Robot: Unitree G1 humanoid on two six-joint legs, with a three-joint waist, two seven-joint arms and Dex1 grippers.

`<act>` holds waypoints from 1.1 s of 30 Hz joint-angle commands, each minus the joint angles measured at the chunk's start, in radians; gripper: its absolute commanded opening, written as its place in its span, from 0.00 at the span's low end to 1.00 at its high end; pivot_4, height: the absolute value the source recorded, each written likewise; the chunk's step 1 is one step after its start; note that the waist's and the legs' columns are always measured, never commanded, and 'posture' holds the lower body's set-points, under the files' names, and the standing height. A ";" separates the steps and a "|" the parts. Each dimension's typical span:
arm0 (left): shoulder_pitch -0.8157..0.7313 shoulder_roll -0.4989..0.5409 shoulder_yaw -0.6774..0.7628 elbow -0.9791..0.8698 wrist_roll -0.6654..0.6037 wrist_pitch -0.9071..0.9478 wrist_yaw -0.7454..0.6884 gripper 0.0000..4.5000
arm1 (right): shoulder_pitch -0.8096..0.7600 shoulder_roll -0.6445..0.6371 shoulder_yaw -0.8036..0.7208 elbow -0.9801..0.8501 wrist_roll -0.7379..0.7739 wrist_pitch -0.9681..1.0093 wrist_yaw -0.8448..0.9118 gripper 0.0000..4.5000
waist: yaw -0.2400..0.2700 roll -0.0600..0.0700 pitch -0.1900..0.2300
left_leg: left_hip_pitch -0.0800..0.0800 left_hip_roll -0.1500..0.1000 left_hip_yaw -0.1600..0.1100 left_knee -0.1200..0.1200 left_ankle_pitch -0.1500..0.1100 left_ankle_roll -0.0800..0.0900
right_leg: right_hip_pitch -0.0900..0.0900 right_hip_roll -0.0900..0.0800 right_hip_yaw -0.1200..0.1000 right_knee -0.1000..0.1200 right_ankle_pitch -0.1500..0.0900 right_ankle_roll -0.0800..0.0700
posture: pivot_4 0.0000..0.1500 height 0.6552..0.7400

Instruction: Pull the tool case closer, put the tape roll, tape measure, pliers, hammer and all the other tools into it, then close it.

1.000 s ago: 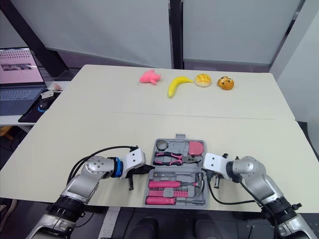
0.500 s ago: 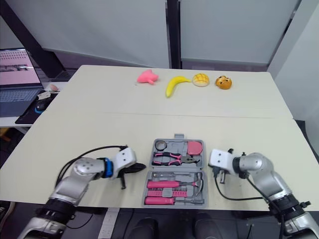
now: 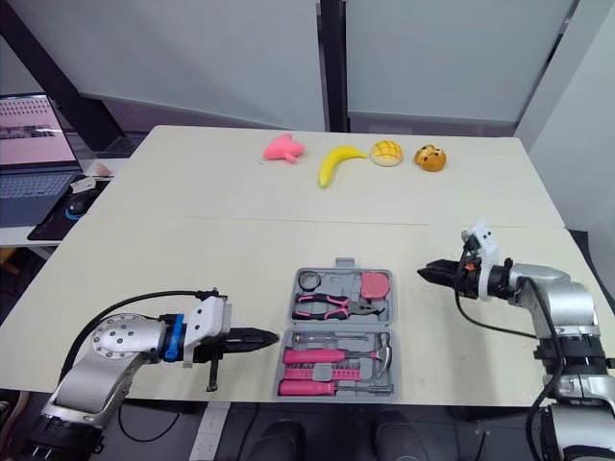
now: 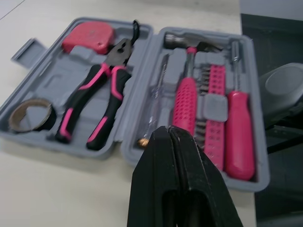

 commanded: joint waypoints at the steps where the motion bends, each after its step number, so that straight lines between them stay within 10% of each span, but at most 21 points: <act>1: -0.001 -0.051 -0.079 -0.029 0.027 -0.033 0.014 0.00 | -0.018 0.022 -0.028 0.049 0.064 0.082 -0.008 0.66 | 0.000 0.000 0.000 | 0.000 0.000 0.000 0.000 0.000 0.000 | 0.000 0.000 0.000 0.000 0.000 0.000 | 1.00 1.00; 7: -0.023 -0.132 -0.180 0.065 0.120 -0.095 0.061 0.00 | -0.032 0.042 -0.004 0.126 0.055 0.064 -0.030 0.99 | 0.000 0.000 0.000 | 0.000 -0.001 0.001 0.000 0.000 0.000 | 0.000 0.000 0.001 0.000 0.000 0.000 | 1.00 1.00; 33: -0.066 -0.172 -0.338 0.341 0.297 -0.143 0.122 0.00 | -0.226 0.285 0.012 0.643 -0.023 -0.118 -0.127 0.99 | -0.005 0.011 -0.007 | 0.005 -0.001 0.002 0.001 0.000 0.000 | 0.004 0.000 0.002 0.000 0.001 0.002 | 1.00 1.00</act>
